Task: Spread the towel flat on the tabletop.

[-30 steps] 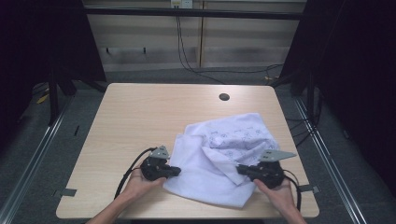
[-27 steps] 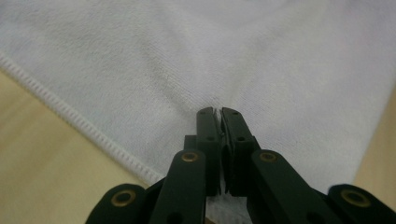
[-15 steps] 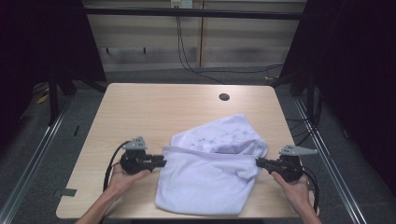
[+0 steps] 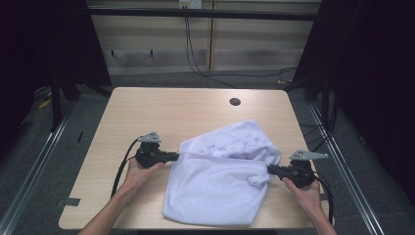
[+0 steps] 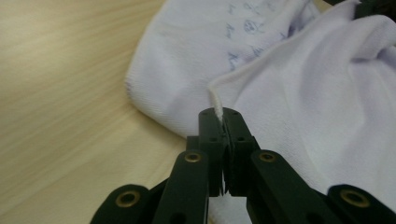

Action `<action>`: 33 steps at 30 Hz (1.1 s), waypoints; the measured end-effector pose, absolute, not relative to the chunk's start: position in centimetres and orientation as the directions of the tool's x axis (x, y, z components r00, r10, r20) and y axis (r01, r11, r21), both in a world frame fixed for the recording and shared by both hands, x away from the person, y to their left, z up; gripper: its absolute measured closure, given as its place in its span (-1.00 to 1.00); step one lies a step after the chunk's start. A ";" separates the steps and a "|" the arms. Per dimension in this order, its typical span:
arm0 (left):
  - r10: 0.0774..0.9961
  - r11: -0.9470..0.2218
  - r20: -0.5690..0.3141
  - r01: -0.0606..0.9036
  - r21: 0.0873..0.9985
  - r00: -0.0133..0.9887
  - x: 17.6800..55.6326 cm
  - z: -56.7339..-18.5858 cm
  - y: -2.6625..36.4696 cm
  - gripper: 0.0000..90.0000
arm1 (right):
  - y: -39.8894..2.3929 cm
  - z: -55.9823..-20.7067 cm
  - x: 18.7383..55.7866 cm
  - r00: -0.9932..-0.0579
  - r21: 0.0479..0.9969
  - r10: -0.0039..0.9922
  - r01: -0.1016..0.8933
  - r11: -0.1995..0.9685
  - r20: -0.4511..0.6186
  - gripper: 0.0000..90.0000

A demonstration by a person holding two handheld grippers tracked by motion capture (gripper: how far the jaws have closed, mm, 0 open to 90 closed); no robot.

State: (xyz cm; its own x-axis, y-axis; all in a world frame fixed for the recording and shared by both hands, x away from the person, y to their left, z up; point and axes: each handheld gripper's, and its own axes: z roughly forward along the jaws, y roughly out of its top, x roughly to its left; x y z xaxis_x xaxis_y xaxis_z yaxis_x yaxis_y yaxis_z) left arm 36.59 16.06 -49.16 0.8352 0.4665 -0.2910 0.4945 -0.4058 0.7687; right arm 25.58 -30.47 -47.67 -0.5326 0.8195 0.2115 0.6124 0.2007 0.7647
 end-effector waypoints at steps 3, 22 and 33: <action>0.405 -0.479 -0.291 0.472 0.740 0.867 36.1 -49.7 13.8 0.97 | -30.1 -48.6 26.4 -0.532 0.738 0.821 0.636 0.226 0.207 0.94; 0.589 -0.482 -0.123 0.469 0.740 0.799 41.4 -50.4 12.4 0.98 | -27.8 -50.3 35.3 -0.453 0.722 0.877 0.660 0.208 0.161 0.95; 0.597 -0.281 -0.245 0.485 0.828 0.764 41.6 -45.9 16.4 0.98 | -28.4 -45.1 37.9 -0.484 0.797 0.848 0.589 0.133 0.216 0.96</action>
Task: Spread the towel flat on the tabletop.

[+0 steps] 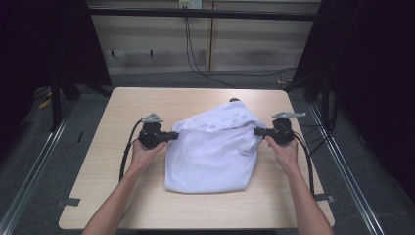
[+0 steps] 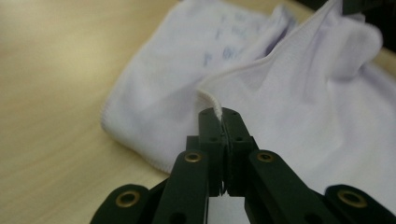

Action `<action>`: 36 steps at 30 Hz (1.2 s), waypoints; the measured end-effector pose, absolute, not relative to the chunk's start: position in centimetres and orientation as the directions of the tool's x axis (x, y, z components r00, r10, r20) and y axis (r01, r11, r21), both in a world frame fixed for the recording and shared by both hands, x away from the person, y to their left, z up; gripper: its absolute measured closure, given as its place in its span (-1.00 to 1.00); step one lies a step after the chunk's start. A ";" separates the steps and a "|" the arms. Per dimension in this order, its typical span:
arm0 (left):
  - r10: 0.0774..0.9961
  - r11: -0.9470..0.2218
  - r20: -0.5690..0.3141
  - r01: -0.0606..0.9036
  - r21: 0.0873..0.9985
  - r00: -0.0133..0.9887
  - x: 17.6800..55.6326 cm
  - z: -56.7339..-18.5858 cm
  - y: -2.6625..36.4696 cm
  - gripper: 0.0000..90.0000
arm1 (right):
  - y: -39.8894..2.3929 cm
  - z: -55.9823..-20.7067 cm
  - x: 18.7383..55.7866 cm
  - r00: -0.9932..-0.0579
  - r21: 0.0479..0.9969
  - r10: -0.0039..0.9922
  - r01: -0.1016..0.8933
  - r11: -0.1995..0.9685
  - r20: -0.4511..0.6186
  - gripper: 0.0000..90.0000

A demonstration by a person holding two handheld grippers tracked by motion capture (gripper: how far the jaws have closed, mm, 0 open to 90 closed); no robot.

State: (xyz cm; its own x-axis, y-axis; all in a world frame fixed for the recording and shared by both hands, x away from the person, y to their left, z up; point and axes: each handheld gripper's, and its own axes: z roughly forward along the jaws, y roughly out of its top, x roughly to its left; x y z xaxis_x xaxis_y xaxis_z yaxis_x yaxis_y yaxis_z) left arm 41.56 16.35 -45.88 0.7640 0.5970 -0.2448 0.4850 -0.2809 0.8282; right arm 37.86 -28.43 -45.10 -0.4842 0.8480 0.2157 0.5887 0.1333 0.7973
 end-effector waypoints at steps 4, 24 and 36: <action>0.573 -0.202 -0.250 0.430 0.880 0.780 41.2 -42.4 17.3 0.98 | -29.6 -40.4 37.0 -0.494 0.852 0.847 0.514 0.102 0.197 0.95; 0.488 -0.042 -0.079 0.113 0.993 0.869 35.8 -25.0 20.1 0.98 | -31.6 -22.1 31.5 -0.610 0.987 0.785 0.163 -0.008 0.107 0.95; 0.358 -0.174 -0.239 0.316 0.933 0.903 29.3 -36.8 20.7 0.98 | -32.9 -35.9 22.3 -0.660 0.924 0.704 0.382 0.014 0.262 0.95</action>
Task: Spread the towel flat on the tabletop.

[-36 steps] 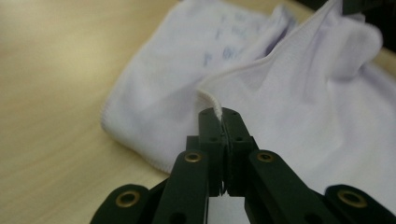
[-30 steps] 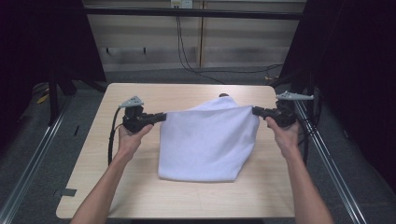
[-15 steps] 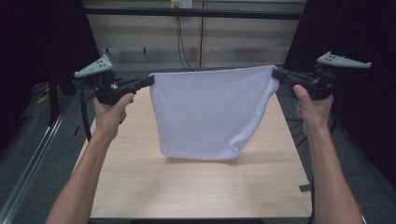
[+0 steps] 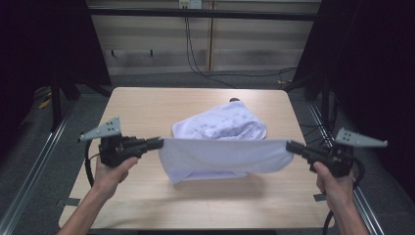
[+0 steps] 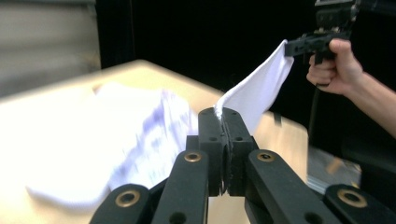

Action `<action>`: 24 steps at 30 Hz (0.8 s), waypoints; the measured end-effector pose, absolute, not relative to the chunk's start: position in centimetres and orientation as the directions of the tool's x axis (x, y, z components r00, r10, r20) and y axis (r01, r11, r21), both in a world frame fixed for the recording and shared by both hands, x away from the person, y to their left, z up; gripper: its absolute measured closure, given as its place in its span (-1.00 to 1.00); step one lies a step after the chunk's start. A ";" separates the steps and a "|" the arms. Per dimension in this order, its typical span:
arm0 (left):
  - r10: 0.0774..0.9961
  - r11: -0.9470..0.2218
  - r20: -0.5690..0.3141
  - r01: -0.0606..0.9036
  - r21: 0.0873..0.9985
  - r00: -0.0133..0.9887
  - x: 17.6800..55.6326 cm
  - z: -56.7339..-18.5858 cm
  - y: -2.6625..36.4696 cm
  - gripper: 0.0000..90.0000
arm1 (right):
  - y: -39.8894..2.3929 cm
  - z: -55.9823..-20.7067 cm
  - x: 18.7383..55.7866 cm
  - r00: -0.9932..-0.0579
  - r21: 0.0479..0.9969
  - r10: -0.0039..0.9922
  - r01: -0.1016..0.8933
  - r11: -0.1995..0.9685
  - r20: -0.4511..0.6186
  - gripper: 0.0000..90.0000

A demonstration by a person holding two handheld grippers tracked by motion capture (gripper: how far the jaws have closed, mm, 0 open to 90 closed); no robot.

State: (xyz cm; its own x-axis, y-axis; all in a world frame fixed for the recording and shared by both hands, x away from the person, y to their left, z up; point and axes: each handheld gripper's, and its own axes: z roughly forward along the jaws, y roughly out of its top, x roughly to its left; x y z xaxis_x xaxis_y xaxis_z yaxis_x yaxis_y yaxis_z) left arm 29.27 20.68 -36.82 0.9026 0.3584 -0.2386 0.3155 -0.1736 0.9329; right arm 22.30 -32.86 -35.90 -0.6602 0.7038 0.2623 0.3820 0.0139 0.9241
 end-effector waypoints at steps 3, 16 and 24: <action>0.330 -0.246 -0.251 0.340 0.908 0.910 27.0 -39.4 20.6 0.98 | -32.9 -38.5 20.1 -0.647 0.900 0.710 0.434 0.046 0.276 0.95; 0.141 -0.306 -0.361 0.387 0.870 0.922 18.0 -41.7 23.1 0.83 | -31.4 -39.7 7.0 -0.628 0.861 0.726 0.499 0.099 0.280 0.72; 0.218 -0.301 -0.376 0.429 0.852 0.900 20.8 -43.4 23.1 0.73 | -31.9 -41.1 9.5 -0.606 0.848 0.737 0.523 0.084 0.301 0.44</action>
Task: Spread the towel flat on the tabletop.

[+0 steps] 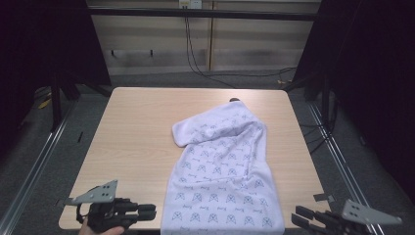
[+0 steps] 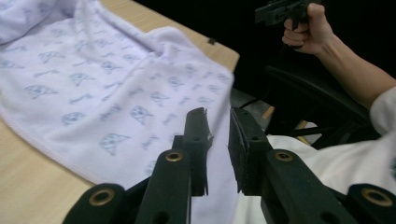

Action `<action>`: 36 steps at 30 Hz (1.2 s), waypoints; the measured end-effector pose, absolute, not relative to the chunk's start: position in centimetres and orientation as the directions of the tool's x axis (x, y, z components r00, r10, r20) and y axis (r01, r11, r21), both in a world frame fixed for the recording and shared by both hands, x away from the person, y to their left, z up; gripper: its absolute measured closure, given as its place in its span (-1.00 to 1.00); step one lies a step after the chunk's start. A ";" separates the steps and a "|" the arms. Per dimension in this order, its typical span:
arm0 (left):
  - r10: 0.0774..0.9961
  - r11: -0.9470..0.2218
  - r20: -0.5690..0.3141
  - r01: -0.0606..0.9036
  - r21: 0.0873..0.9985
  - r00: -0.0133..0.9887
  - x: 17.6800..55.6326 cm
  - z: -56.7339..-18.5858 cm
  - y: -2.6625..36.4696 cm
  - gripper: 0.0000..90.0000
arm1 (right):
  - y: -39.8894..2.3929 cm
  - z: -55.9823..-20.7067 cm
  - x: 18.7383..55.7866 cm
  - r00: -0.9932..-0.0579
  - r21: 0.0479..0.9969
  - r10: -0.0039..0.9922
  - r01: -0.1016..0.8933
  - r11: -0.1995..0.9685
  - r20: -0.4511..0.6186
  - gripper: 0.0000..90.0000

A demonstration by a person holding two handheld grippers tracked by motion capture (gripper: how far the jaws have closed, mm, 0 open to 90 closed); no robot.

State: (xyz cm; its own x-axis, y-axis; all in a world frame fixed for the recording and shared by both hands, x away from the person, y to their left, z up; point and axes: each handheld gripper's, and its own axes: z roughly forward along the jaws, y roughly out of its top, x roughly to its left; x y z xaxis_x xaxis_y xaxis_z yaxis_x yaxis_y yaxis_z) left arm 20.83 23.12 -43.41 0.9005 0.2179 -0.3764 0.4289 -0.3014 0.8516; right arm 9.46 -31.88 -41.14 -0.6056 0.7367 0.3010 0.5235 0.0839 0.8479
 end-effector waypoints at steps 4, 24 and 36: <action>0.264 -0.355 -0.380 0.456 0.816 0.886 25.1 -45.3 21.0 0.81 | -31.6 -43.4 14.3 -0.560 0.818 0.775 0.567 0.100 0.293 0.33; 0.410 -0.551 -0.289 0.488 0.677 0.865 30.6 -50.0 17.0 0.72 | -32.3 -46.9 22.8 -0.476 0.742 0.840 0.655 0.144 0.258 0.97; 0.306 -0.626 -0.320 0.443 0.642 0.897 26.2 -49.4 17.7 0.85 | -33.8 -46.9 17.6 -0.452 0.752 0.860 0.645 0.132 0.237 0.43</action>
